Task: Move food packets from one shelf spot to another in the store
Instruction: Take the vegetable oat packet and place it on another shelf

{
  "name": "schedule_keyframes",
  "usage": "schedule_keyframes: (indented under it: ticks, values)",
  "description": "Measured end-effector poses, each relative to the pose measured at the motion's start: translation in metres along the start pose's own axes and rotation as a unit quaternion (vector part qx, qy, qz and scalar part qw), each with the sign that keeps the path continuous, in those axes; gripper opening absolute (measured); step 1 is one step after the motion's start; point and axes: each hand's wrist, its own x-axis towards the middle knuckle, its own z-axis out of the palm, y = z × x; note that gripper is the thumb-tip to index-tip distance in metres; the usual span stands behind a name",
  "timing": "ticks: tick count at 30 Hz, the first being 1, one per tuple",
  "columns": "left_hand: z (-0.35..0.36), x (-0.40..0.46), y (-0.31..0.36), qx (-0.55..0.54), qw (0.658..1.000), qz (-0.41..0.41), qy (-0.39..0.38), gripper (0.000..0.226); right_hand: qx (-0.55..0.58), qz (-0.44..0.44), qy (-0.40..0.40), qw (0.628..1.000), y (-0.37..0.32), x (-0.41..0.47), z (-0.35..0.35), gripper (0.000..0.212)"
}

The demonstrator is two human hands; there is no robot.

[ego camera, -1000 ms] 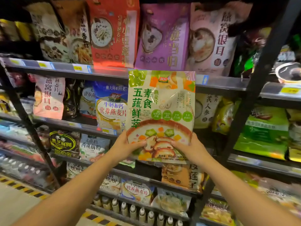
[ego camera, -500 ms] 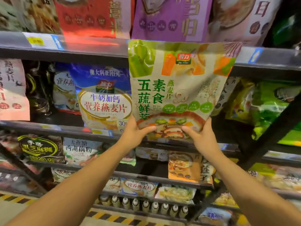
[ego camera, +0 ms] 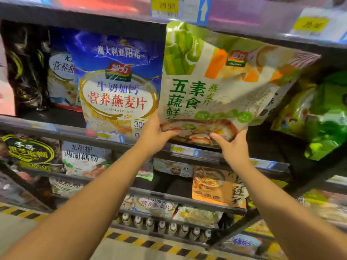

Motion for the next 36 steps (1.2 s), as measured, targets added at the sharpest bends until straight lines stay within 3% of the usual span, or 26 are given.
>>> schedule_keyframes:
  ticks: [8,15,18,22,27,30,32,36]
  values:
    - [-0.018,0.004,-0.015,0.141,0.988,0.057,-0.035,0.073,-0.050,-0.023,-0.021,0.998,0.015,-0.013,0.005,0.099]
    - [-0.029,0.000,-0.015,0.186,0.978,0.079,-0.055,0.059,-0.093,-0.031,-0.063,0.993,0.010,-0.006,0.007,0.092]
    - [-0.031,0.006,-0.005,0.167,0.983,0.007,-0.075,0.058,-0.105,-0.028,-0.089,0.990,0.001,0.000,0.007,0.093]
    - [-0.029,0.011,0.002,0.105,0.988,-0.100,-0.048,0.059,-0.125,-0.010,-0.134,0.983,-0.010,0.013,0.006,0.095]
    - [-0.026,0.030,0.012,0.059,0.979,-0.178,-0.082,0.037,-0.158,0.069,-0.203,0.964,-0.022,0.039,0.004,0.106]
    - [-0.026,0.038,0.011,0.049,0.975,-0.200,-0.079,0.033,-0.159,0.081,-0.202,0.963,-0.023,0.042,0.004,0.102]
    - [-0.024,0.037,0.006,0.039,0.977,-0.204,-0.053,0.043,-0.152,0.084,-0.191,0.966,-0.019,0.039,0.005,0.094]
    - [-0.014,0.023,-0.004,0.016,0.990,-0.138,0.008,0.062,-0.161,0.085,-0.172,0.968,-0.016,0.032,0.006,0.087]
